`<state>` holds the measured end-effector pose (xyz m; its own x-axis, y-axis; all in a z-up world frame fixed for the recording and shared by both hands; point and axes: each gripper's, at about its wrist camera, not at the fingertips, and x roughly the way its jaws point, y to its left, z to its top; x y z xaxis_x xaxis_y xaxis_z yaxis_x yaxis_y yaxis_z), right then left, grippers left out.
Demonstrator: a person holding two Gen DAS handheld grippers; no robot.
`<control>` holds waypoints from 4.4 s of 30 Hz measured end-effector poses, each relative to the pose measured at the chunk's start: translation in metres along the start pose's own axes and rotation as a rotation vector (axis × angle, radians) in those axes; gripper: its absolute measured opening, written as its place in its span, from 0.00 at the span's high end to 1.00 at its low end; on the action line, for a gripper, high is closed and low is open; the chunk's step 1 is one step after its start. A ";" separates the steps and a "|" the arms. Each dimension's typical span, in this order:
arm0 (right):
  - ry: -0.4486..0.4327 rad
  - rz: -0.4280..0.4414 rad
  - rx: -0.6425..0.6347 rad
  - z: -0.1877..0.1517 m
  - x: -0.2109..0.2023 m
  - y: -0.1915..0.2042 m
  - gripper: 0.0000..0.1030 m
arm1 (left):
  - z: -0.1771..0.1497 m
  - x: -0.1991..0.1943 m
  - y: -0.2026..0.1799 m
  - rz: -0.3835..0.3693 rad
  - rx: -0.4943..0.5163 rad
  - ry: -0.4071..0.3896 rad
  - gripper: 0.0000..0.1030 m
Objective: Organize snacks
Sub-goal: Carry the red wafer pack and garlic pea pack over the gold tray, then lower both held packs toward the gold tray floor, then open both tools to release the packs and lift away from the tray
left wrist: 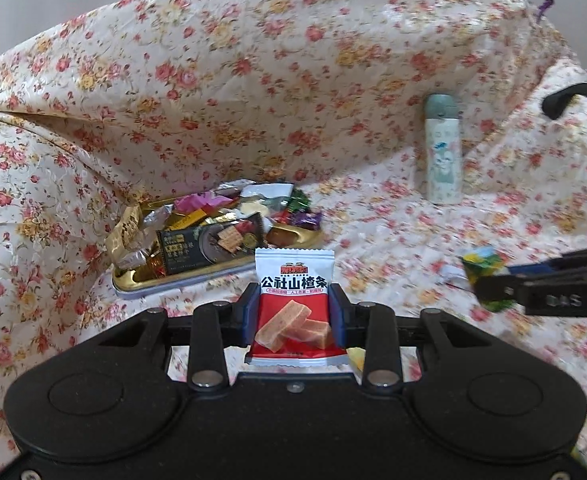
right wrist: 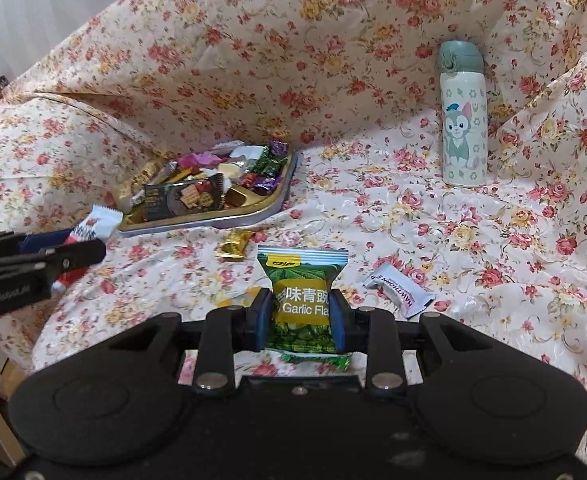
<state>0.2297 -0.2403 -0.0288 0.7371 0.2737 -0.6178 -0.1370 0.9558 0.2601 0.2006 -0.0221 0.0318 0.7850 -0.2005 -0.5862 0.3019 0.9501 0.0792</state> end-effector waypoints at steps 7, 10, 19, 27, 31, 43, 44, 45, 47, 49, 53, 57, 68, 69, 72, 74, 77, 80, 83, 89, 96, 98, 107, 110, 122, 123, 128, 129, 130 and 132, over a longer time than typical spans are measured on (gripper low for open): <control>0.008 0.037 0.005 -0.015 -0.024 0.006 0.69 | -0.011 -0.032 -0.012 -0.081 -0.030 0.110 0.57; 0.024 0.051 -0.002 -0.026 -0.032 0.010 0.69 | -0.021 -0.034 -0.015 -0.097 -0.043 0.174 0.57; 0.124 0.088 -0.003 -0.065 -0.053 0.020 0.69 | -0.062 -0.041 -0.016 -0.126 -0.101 0.319 0.57; 0.244 0.101 -0.019 -0.101 -0.056 0.030 0.69 | -0.095 -0.038 -0.019 -0.107 -0.124 0.419 0.57; 0.273 0.106 -0.021 -0.110 -0.058 0.034 0.69 | -0.103 -0.036 -0.017 -0.109 -0.160 0.453 0.57; 0.312 0.120 -0.043 -0.119 -0.055 0.046 0.69 | -0.113 -0.028 -0.015 -0.072 -0.191 0.520 0.57; 0.313 0.120 -0.043 -0.119 -0.054 0.046 0.69 | -0.113 -0.027 -0.014 -0.071 -0.194 0.526 0.57; 0.315 0.119 -0.044 -0.118 -0.053 0.045 0.69 | -0.113 -0.026 -0.014 -0.069 -0.199 0.530 0.57; 0.318 0.115 -0.051 -0.118 -0.054 0.045 0.69 | -0.115 -0.025 -0.013 -0.068 -0.209 0.539 0.57; 0.322 0.111 -0.058 -0.117 -0.053 0.046 0.69 | -0.116 -0.023 -0.011 -0.063 -0.219 0.548 0.57; 0.332 0.111 -0.062 -0.117 -0.051 0.046 0.69 | -0.119 -0.020 -0.010 -0.054 -0.226 0.564 0.57; 0.346 0.112 -0.070 -0.119 -0.050 0.047 0.69 | -0.121 -0.019 -0.008 -0.052 -0.231 0.579 0.57; 0.378 0.110 -0.083 -0.124 -0.045 0.047 0.69 | -0.126 -0.013 -0.008 -0.048 -0.226 0.609 0.56; 0.381 0.111 -0.085 -0.125 -0.045 0.047 0.69 | -0.126 -0.014 -0.008 -0.049 -0.226 0.608 0.56; 0.387 0.112 -0.091 -0.125 -0.044 0.048 0.69 | -0.126 -0.014 -0.008 -0.052 -0.223 0.606 0.53; 0.389 0.113 -0.093 -0.126 -0.043 0.049 0.69 | -0.127 -0.015 -0.008 -0.058 -0.225 0.605 0.53; 0.395 0.112 -0.092 -0.126 -0.042 0.049 0.69 | -0.127 -0.015 -0.008 -0.058 -0.228 0.607 0.53; 0.403 0.115 -0.094 -0.127 -0.040 0.051 0.69 | -0.127 -0.015 -0.008 -0.060 -0.230 0.608 0.53; 0.405 0.112 -0.100 -0.128 -0.038 0.051 0.69 | -0.127 -0.017 -0.007 -0.062 -0.232 0.605 0.53; 0.402 0.113 -0.094 -0.125 -0.034 0.050 0.68 | -0.126 -0.023 -0.008 -0.056 -0.220 0.592 0.53; 0.390 0.126 -0.094 -0.122 -0.036 0.053 0.68 | -0.123 -0.027 -0.010 -0.049 -0.207 0.580 0.53; 0.392 0.131 -0.098 -0.121 -0.038 0.054 0.68 | -0.122 -0.029 -0.011 -0.051 -0.204 0.579 0.53; 0.416 0.158 -0.140 -0.117 -0.050 0.055 0.67 | -0.108 -0.044 -0.021 -0.071 -0.128 0.555 0.53; 0.390 0.150 -0.166 -0.110 -0.055 0.053 0.66 | -0.097 -0.049 -0.022 -0.083 -0.101 0.521 0.53; 0.139 0.053 -0.197 -0.051 -0.049 0.029 0.59 | -0.034 -0.036 -0.008 -0.009 -0.054 0.259 0.52; 0.115 0.043 -0.197 -0.047 -0.046 0.026 0.58 | -0.029 -0.033 -0.007 -0.004 -0.057 0.229 0.52; -0.012 -0.025 -0.227 -0.031 -0.022 0.012 0.56 | -0.011 -0.007 -0.002 0.016 -0.072 0.125 0.51; -0.042 -0.041 -0.242 -0.030 -0.015 0.009 0.54 | -0.010 -0.001 -0.001 0.018 -0.076 0.106 0.51; -0.067 -0.056 -0.254 -0.029 -0.009 0.005 0.52 | -0.008 0.007 0.000 0.021 -0.081 0.084 0.46; -0.098 -0.076 -0.264 -0.026 0.003 -0.003 0.51 | -0.007 0.020 0.002 0.039 -0.088 0.051 0.41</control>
<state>0.2153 -0.2396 -0.0506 0.8105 0.2009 -0.5502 -0.2370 0.9715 0.0057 0.2132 -0.0228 0.0145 0.7662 -0.1528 -0.6242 0.2213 0.9746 0.0330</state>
